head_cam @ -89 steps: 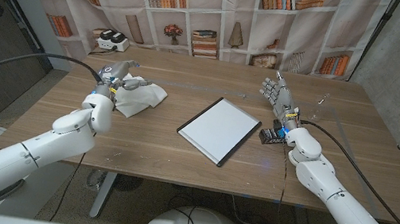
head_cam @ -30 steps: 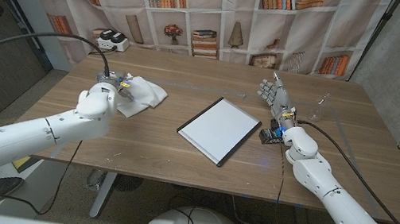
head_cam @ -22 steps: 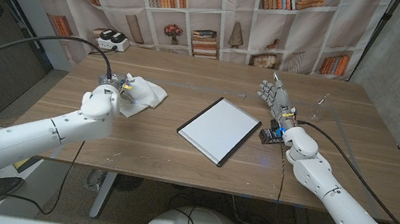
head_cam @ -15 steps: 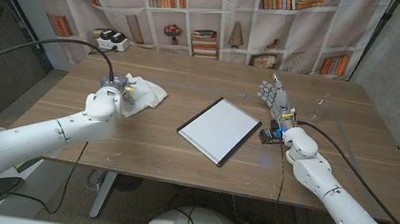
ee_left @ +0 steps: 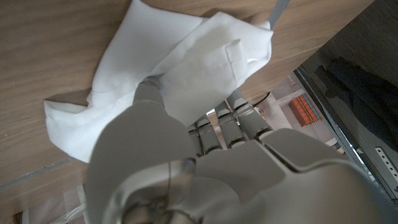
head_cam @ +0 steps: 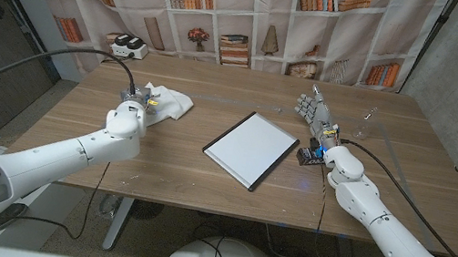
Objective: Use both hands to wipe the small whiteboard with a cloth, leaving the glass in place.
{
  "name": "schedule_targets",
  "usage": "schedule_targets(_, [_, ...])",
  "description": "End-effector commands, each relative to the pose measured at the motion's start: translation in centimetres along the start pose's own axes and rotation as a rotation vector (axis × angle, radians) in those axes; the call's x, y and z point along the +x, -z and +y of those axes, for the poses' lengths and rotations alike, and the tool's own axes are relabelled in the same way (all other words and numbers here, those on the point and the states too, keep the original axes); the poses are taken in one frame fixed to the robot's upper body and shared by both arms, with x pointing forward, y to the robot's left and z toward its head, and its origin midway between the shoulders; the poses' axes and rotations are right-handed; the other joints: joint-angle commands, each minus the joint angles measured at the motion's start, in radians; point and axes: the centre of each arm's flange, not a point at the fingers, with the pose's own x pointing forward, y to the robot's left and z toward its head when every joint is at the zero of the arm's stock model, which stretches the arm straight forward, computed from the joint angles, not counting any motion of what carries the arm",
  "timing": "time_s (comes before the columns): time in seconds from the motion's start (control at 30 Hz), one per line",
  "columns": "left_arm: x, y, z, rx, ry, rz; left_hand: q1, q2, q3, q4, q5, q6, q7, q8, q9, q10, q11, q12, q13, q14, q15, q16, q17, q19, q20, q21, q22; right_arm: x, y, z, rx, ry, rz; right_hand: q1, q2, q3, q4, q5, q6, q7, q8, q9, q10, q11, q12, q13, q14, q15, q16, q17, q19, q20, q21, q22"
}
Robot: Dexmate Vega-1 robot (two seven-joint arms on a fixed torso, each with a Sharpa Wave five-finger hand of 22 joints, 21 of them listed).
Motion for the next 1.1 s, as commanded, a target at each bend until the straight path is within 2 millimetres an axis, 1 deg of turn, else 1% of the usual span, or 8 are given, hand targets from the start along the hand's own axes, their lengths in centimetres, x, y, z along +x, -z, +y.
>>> schedule_targets(0.03, [1.1,-0.9,-1.5,-0.094,0.032,-0.045,0.041,0.006,0.014,-0.004,-0.015,0.038,0.006,0.015,0.003,0.036,0.002,0.010,0.005,0.037,-0.087,0.012,0.005,0.051,-0.015,0.021,0.002,-0.1,-0.1,-0.1,0.000,0.014,0.005,0.003,0.013,-0.003,0.000,0.002,0.009,0.003,-0.002,0.002,0.009,-0.001,-0.004,0.001,0.009,-0.005,-0.001,0.005,0.007,-0.024,-0.006,0.004])
schedule_targets(0.2, [1.0,-0.6,-1.8,-0.137,-0.010,-0.055,0.113,0.031,0.046,-0.013,-0.039,0.117,0.006,0.036,0.006,0.108,0.007,0.024,0.008,0.121,-0.108,0.029,0.007,0.127,-0.026,0.049,-0.001,-0.2,-0.2,0.0,-0.007,0.019,0.002,0.005,0.014,-0.002,-0.001,0.002,0.010,0.003,-0.002,0.002,0.009,-0.002,-0.004,0.001,0.010,-0.005,-0.001,0.005,0.008,-0.023,-0.007,0.004])
schedule_targets(0.33, [0.8,-0.3,-1.4,-0.172,-0.045,-0.071,0.161,0.040,0.070,-0.014,-0.061,0.178,0.001,0.052,0.007,0.169,-0.004,0.035,0.010,0.191,-0.124,0.041,0.006,0.181,-0.040,0.072,-0.001,-0.4,-0.2,0.1,-0.003,0.021,0.000,0.009,0.016,-0.001,-0.003,0.002,0.010,0.002,-0.002,0.003,0.009,-0.002,-0.005,0.001,0.010,-0.004,-0.002,0.005,0.009,-0.023,-0.009,0.004])
schedule_targets(0.47, [0.2,-0.1,-0.6,-0.193,-0.114,-0.088,0.194,0.042,0.095,0.002,-0.101,0.298,-0.027,0.084,0.010,0.288,-0.038,0.058,0.016,0.319,-0.167,0.056,0.000,0.268,-0.071,0.111,-0.003,-0.5,0.0,0.3,0.002,0.019,-0.002,0.012,0.018,0.000,-0.004,0.002,0.010,0.002,-0.002,0.003,0.010,-0.002,-0.005,0.001,0.010,-0.005,-0.002,0.004,0.009,-0.024,-0.011,0.004])
schedule_targets(0.57, [-0.2,0.1,-0.3,-0.204,-0.168,-0.109,0.214,0.042,0.116,0.009,-0.124,0.364,-0.045,0.103,0.012,0.359,-0.066,0.067,0.027,0.406,-0.173,0.053,-0.004,0.324,-0.093,0.138,-0.005,-0.5,0.0,0.5,0.002,0.014,-0.006,0.014,0.019,0.001,-0.005,0.002,0.010,0.002,-0.003,0.003,0.010,-0.001,-0.006,0.001,0.011,-0.005,-0.003,0.004,0.010,-0.023,-0.012,0.004])
schedule_targets(0.73, [-1.0,0.4,0.4,-0.231,-0.249,-0.141,0.230,0.043,0.135,0.015,-0.134,0.427,-0.049,0.125,0.013,0.425,-0.074,0.069,0.030,0.484,-0.180,0.053,-0.003,0.358,-0.105,0.154,-0.006,-0.7,-0.5,0.8,-0.003,0.008,-0.027,0.017,0.021,0.002,-0.007,0.002,0.010,0.003,-0.003,0.003,0.010,-0.003,-0.006,0.001,0.011,-0.006,-0.003,0.004,0.012,-0.024,-0.014,0.004])
schedule_targets(0.93, [-2.2,0.6,1.5,-0.241,-0.296,-0.165,0.211,0.041,0.133,0.033,-0.138,0.435,-0.050,0.129,0.016,0.436,-0.074,0.061,0.031,0.494,-0.178,0.039,-0.006,0.370,-0.109,0.160,-0.007,-1.2,-1.4,0.9,-0.021,0.002,-0.069,0.019,0.021,0.002,-0.009,0.001,0.013,0.002,-0.002,0.003,0.013,-0.005,-0.006,0.001,0.013,-0.009,-0.003,0.004,0.015,-0.024,-0.015,0.004])
schedule_targets(1.1, [-3.2,0.6,2.2,-0.242,-0.351,-0.172,0.207,0.040,0.133,0.037,-0.139,0.435,-0.052,0.129,0.016,0.436,-0.074,0.058,0.033,0.491,-0.178,0.033,-0.006,0.364,-0.109,0.158,-0.007,-1.8,-2.3,0.9,-0.044,-0.002,-0.109,0.021,0.021,0.001,-0.010,0.000,0.025,-0.001,0.002,0.002,0.020,-0.010,-0.004,0.001,0.019,-0.015,-0.002,0.004,0.023,-0.029,-0.017,0.004])
